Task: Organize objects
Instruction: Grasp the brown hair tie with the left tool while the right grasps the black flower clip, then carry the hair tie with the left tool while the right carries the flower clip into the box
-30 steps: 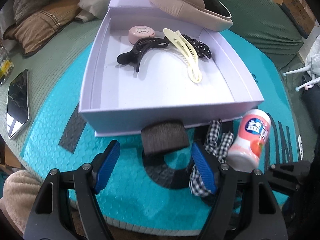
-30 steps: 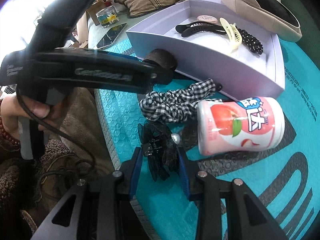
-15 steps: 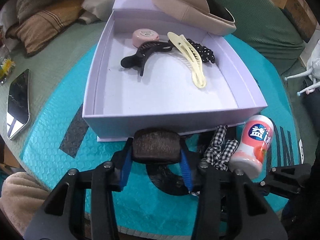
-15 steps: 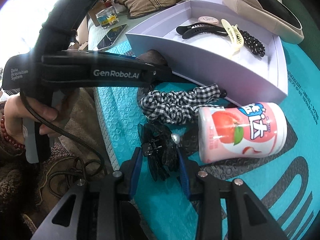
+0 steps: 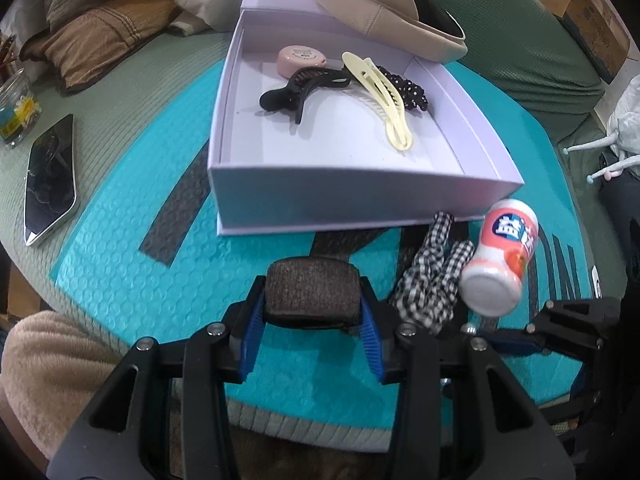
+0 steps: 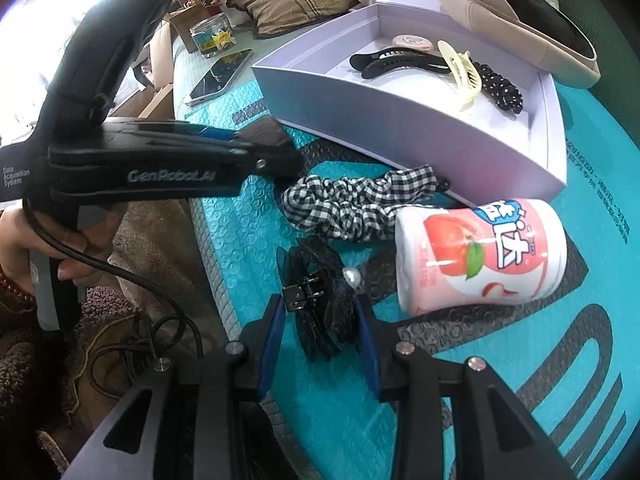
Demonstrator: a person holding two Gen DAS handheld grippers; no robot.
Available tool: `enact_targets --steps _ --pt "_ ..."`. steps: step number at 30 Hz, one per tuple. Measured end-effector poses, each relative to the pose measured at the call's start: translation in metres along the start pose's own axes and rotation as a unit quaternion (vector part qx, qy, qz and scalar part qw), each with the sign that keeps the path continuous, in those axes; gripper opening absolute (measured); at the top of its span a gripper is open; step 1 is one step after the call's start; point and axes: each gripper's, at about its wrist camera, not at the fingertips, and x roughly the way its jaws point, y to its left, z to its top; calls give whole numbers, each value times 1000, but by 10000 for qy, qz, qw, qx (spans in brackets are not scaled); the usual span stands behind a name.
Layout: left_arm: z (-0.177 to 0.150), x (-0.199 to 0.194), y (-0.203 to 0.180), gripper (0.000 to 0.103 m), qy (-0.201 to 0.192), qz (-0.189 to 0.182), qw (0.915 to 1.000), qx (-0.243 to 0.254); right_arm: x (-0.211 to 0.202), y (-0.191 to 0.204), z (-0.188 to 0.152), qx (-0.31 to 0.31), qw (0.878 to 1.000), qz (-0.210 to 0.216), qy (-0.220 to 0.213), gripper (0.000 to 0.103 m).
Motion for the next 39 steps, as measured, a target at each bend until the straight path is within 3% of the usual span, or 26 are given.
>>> enact_targets --steps 18,39 --pt "-28 -23 0 40 107 -107 9996 228 -21 5 -3 14 9995 -236 -197 34" --pt "-13 -55 -2 41 -101 53 9986 513 -43 20 28 -256 9974 -208 -648 33"
